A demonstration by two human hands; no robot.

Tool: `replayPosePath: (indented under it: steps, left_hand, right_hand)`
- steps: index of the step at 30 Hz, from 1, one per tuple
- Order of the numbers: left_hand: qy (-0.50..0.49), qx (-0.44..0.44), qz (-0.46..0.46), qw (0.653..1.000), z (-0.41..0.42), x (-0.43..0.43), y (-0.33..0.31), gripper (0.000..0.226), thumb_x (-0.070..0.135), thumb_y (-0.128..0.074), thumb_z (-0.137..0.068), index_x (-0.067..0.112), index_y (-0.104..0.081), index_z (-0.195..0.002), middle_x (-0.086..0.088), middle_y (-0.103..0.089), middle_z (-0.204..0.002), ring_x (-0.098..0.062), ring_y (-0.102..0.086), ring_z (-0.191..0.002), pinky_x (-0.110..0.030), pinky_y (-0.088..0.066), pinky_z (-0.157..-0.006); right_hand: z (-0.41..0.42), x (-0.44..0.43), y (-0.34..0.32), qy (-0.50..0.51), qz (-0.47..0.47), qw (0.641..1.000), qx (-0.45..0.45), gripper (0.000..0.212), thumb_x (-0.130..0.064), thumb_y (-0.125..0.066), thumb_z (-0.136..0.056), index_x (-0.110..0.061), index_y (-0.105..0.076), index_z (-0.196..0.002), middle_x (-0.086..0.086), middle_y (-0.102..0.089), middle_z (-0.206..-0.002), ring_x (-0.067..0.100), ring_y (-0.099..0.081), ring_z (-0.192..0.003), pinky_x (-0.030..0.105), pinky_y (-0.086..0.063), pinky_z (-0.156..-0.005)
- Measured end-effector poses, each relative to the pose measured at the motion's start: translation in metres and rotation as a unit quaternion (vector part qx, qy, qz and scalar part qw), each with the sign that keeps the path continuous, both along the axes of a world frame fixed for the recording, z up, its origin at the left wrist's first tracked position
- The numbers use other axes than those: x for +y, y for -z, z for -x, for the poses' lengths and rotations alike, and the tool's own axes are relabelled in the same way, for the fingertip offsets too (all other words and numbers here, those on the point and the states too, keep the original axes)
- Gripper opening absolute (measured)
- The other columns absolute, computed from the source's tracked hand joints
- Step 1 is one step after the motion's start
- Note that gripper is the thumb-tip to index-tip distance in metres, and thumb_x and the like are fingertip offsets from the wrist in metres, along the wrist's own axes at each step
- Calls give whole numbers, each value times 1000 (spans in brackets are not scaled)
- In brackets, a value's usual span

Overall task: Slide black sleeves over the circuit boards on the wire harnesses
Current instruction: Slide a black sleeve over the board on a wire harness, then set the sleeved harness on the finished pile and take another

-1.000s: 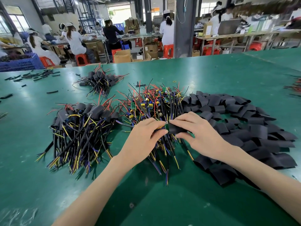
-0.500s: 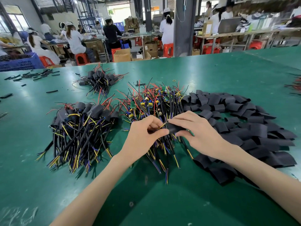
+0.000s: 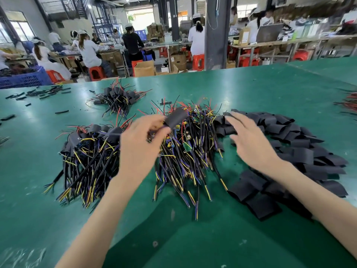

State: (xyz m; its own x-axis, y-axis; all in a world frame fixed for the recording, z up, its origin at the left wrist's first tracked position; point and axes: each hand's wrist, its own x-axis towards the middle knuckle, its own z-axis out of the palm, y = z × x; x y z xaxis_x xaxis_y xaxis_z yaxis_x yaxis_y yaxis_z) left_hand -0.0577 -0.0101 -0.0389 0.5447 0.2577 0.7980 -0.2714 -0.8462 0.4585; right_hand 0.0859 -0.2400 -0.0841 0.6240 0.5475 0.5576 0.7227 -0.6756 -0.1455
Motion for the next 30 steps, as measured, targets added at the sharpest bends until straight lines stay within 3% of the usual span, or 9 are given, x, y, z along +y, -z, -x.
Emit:
replayPosePath:
  steps: [3,7,11,17,23,27,30]
  left_hand:
    - [-130,-95,-91,983,0,36,-4,14,11,-68,-83,11,-69,-97,-5,-66,-87,-20,-57,-81,-31,-43,-73]
    - [-260,6,-166,951,1,86,7,18,2,-64,-83,3,-68,-100,-18,-63,-87,-37,-55,-85,-44,-44,-74]
    - [-277,176,-121,937,3,98,21,25,-5,-62,-83,-1,-67,-107,-23,-63,-93,-41,-53,-95,-51,-46,-75]
    - [-280,257,-107,919,-2,93,24,33,-1,-60,-85,-3,-60,-118,-25,-54,-101,-41,-44,-106,-51,-44,-73]
    - [-315,242,-46,916,1,98,22,31,20,-64,-88,1,-63,-112,-24,-51,-109,-39,-39,-112,-49,-40,-87]
    - [-337,247,-43,907,-1,90,18,51,33,-69,-82,5,-56,-123,-22,-49,-120,-39,-38,-115,-50,-32,-95]
    - [-330,190,-81,921,-10,68,13,54,32,-69,-81,6,-52,-126,-20,-50,-120,-36,-40,-113,-48,-32,-93]
  right_hand:
    - [-29,-24,8,78,110,986,93,77,6,-51,-75,-18,-31,-145,6,-23,-154,30,-24,-138,46,-27,-110]
    - [-45,-31,23,49,179,964,192,73,7,-39,-85,-33,-27,-146,-5,-15,-157,26,-21,-139,43,-28,-109]
    - [-47,-29,27,66,187,973,116,50,-11,-43,-96,-30,-35,-142,0,-41,-137,25,-38,-116,38,-35,-89]
    - [-40,-26,26,99,155,980,69,38,-29,-46,-97,-22,-41,-134,3,-44,-120,25,-38,-110,38,-32,-87]
    - [-35,-22,21,101,126,985,57,36,-30,-50,-95,-19,-46,-129,4,-47,-119,27,-41,-112,39,-33,-89]
    - [-30,-20,19,99,128,985,60,38,-30,-50,-95,-16,-46,-130,6,-47,-119,27,-41,-113,38,-33,-89]
    - [-27,-21,16,93,116,987,58,37,-26,-52,-94,-11,-48,-128,8,-47,-119,28,-41,-113,38,-33,-91]
